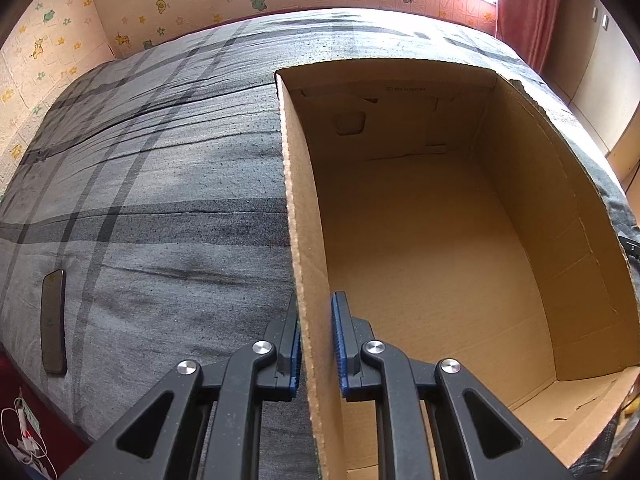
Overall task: Organize rigid objects
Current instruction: 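Clamp the box wall with the left tool while the right tool grasps the black object, then carry the black object into the box with the right tool and release it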
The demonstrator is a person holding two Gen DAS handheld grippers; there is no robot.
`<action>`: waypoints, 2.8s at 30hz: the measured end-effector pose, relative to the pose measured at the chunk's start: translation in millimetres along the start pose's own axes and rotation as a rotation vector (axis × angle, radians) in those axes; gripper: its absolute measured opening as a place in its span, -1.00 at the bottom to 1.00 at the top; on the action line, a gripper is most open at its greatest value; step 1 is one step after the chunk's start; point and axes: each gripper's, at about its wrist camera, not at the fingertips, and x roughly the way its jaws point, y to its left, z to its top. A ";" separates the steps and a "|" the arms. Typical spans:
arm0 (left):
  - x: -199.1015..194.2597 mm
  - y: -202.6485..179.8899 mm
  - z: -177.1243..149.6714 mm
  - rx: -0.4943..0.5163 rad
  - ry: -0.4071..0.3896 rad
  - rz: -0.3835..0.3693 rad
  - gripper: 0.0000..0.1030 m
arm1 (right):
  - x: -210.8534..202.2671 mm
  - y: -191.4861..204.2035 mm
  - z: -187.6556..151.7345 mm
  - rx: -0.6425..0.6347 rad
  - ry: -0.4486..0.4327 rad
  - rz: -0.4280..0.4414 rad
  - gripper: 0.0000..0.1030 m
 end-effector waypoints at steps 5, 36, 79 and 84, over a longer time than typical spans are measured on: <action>1.0 0.4 0.0 0.003 -0.002 0.001 -0.72 | 15.4 -1.0 8.0 -0.021 0.015 0.015 0.89; 1.5 -2.7 -4.3 0.024 -0.020 0.012 -0.72 | -41.9 48.3 25.6 -0.079 0.024 0.116 -0.12; 1.2 2.4 -5.4 -0.002 -0.030 -0.011 -0.72 | -93.7 286.4 41.7 -0.420 -0.015 0.282 -0.12; 1.6 3.1 -4.6 -0.003 -0.028 -0.014 -0.72 | -76.7 308.7 42.8 -0.436 0.031 0.296 -0.12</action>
